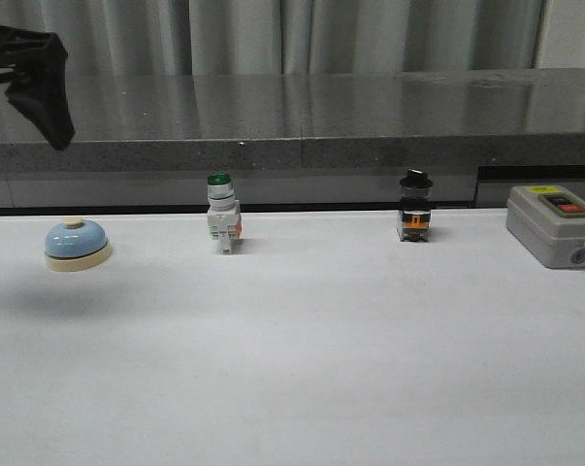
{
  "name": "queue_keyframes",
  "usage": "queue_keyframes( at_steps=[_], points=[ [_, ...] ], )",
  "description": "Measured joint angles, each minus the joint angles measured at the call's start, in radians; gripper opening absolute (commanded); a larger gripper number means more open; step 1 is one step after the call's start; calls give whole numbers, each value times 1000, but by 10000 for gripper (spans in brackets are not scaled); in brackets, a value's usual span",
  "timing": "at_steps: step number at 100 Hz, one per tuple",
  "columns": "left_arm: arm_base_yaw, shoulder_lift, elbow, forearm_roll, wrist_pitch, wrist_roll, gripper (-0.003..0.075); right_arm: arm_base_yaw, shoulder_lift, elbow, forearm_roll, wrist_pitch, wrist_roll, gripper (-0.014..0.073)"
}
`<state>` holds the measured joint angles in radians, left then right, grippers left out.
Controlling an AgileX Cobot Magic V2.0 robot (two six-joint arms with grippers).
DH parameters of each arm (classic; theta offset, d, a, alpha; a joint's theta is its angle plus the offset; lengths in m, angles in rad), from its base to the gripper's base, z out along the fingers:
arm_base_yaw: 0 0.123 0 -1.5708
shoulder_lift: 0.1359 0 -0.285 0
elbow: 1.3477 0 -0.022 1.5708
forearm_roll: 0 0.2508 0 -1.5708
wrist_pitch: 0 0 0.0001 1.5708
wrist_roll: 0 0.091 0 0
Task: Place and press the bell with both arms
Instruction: 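Lower the left gripper over the blue bell and close on it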
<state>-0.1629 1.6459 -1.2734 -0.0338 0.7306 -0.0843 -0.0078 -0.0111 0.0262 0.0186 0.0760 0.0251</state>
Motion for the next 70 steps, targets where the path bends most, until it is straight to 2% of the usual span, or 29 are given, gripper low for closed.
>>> queue_keyframes(
  at_steps=[34,70],
  points=[
    [0,223,-184,-30,115,0,637,0,0,0,0,0,0,-61],
    [0,357,-252,-32,119,2,637,0,0,0,0,1,0,-61]
  ],
)
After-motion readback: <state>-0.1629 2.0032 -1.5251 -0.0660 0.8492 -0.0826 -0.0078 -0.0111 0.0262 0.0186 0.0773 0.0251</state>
